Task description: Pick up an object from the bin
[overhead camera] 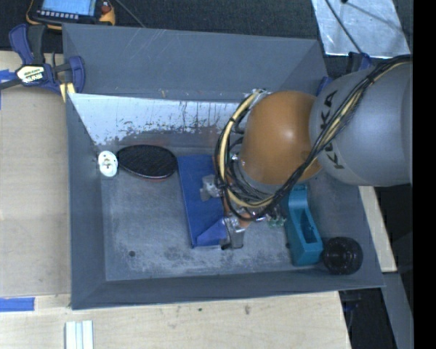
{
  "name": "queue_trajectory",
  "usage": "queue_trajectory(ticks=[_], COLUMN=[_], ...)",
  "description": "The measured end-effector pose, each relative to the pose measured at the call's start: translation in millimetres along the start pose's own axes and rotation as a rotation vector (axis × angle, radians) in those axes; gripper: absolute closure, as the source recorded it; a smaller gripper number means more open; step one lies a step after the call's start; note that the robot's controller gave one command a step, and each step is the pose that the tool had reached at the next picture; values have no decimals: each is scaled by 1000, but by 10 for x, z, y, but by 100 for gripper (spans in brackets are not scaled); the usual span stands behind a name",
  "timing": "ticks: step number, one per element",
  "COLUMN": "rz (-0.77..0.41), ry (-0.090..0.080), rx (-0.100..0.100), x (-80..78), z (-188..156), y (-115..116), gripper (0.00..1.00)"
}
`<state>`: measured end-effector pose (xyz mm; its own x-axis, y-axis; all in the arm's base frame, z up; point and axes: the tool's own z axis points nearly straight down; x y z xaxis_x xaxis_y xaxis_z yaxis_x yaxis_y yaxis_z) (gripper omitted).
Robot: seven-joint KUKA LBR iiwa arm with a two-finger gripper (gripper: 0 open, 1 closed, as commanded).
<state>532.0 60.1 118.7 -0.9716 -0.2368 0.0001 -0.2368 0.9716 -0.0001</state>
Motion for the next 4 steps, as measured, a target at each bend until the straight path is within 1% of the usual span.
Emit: queue_trajectory(ticks=[1, 2, 4], rz=[-300, -196, -195], ry=[-1, 28, 27], rx=[0, -11, -11], x=[58, -46, -33], z=[204, 475, 436], y=[-77, -128, -125], gripper=[0, 100, 100])
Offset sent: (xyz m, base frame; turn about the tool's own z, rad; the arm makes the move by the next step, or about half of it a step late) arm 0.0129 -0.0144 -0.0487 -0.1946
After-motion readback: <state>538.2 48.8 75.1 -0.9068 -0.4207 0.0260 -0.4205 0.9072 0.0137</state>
